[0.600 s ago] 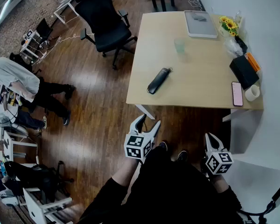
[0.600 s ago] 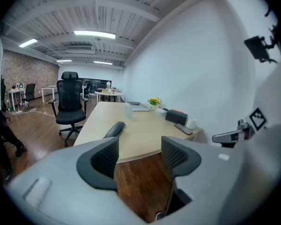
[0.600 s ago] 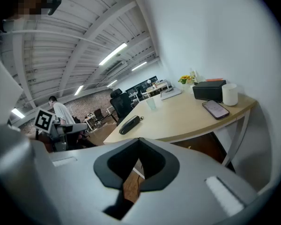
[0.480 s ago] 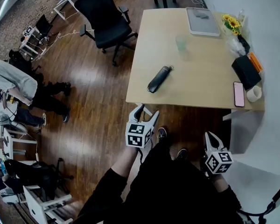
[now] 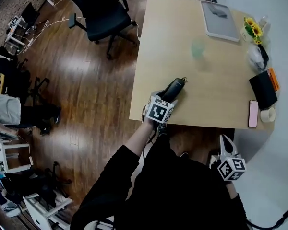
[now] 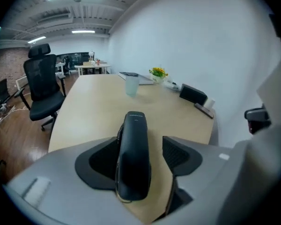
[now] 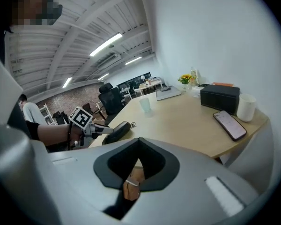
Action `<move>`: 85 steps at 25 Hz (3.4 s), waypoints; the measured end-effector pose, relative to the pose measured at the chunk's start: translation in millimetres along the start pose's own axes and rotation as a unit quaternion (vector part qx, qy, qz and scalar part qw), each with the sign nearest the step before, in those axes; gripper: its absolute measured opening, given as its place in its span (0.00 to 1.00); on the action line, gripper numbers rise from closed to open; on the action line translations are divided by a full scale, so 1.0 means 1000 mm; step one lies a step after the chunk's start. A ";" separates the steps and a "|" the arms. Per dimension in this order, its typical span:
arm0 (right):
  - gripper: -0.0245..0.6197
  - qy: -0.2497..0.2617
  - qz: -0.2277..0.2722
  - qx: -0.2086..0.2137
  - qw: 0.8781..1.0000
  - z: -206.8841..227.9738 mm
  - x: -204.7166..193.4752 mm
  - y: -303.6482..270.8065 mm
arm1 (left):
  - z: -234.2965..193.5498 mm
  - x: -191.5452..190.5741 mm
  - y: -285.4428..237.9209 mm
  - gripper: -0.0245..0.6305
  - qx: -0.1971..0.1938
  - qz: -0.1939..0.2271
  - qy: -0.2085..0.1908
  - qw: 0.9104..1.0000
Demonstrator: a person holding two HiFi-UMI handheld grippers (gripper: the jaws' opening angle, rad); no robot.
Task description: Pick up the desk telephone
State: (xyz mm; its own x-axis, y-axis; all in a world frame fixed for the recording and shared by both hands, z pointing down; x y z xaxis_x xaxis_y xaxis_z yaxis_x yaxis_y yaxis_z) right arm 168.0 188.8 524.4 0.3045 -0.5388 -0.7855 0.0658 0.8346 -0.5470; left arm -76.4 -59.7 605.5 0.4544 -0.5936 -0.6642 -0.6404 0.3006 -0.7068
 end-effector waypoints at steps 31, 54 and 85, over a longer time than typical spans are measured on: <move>0.04 0.017 0.015 0.084 0.996 -0.003 0.133 -0.168 | -0.043 0.080 0.030 0.44 0.061 0.073 0.047 0.994; 0.04 0.018 0.053 0.073 0.996 -0.005 0.155 -0.168 | -0.031 0.224 0.212 0.44 0.230 0.392 -0.060 0.889; 0.04 0.108 0.243 0.097 0.959 -0.055 0.265 -0.107 | -0.034 0.215 0.197 0.44 0.210 0.366 -0.041 0.906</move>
State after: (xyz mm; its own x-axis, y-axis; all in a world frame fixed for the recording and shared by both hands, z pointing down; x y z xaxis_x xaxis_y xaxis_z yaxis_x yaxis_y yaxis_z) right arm 189.3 -49.4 358.7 0.1420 -0.0741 -0.9871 0.1477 0.9876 -0.0529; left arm -125.9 -153.2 332.1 0.0580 -0.0685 -0.9960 -0.5050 0.8586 -0.0885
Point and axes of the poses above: the fingertips, and each gripper's own axes: y backward along the fingers, z to its right, x out of its top, the point moved 8 cm from there along y, backward along the fingers, and after that the axes turned 5 degrees about -x, right-handed, at the moved point
